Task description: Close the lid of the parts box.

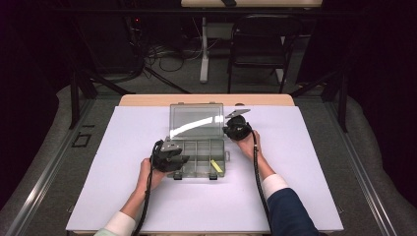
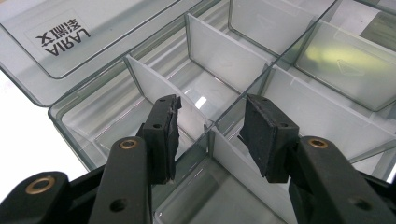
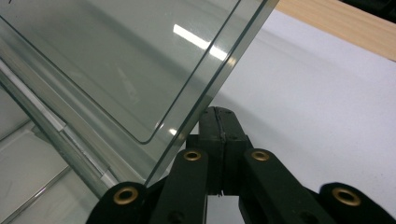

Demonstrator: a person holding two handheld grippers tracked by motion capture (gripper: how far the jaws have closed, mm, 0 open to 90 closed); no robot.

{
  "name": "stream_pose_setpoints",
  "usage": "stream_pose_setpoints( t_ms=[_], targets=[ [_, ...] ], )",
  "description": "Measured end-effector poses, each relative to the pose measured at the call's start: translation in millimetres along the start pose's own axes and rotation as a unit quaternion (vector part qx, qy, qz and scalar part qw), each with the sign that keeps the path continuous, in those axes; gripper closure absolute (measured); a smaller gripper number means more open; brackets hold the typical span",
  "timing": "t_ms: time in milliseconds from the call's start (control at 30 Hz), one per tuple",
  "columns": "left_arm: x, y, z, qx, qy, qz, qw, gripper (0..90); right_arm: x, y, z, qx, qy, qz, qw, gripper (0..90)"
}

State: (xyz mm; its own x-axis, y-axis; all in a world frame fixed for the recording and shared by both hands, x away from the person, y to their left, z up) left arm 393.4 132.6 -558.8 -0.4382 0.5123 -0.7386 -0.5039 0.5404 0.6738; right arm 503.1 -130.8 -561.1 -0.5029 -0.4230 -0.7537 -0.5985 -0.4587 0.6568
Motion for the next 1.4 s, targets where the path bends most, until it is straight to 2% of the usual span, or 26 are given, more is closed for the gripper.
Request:
stream_pose_setpoints(
  t_ms=[433, 567, 1400],
  targets=[
    [-0.1, 0.0, 0.0, 0.0, 0.0, 0.0, 1.0, 55.8, -2.6, 5.0, -1.0, 0.0, 0.004, -0.017, 0.9999, 90.0],
    [-0.1, 0.0, 0.0, 0.0, 0.0, 0.001, 1.0, 55.7, -3.7, 6.8, -1.2, -0.003, 0.005, -0.031, 0.9995, 90.0],
    [-0.1, -0.1, -0.3, -0.001, 0.002, 0.0, 1.0, 55.6, -7.4, 18.1, -0.3, -0.015, 0.012, -0.059, 0.9981, 90.0]
  ],
)
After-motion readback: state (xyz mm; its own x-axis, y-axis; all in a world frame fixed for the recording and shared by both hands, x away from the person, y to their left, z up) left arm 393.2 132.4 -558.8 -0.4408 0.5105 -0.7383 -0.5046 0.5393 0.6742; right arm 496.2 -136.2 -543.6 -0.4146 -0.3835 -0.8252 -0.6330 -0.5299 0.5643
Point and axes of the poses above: each handheld gripper's, and its own axes: y roughly backward along the jaws, x roughly out of its underside, z roughly to its left, the point moved 2 cm from there along -y, roughly forward along the jaws
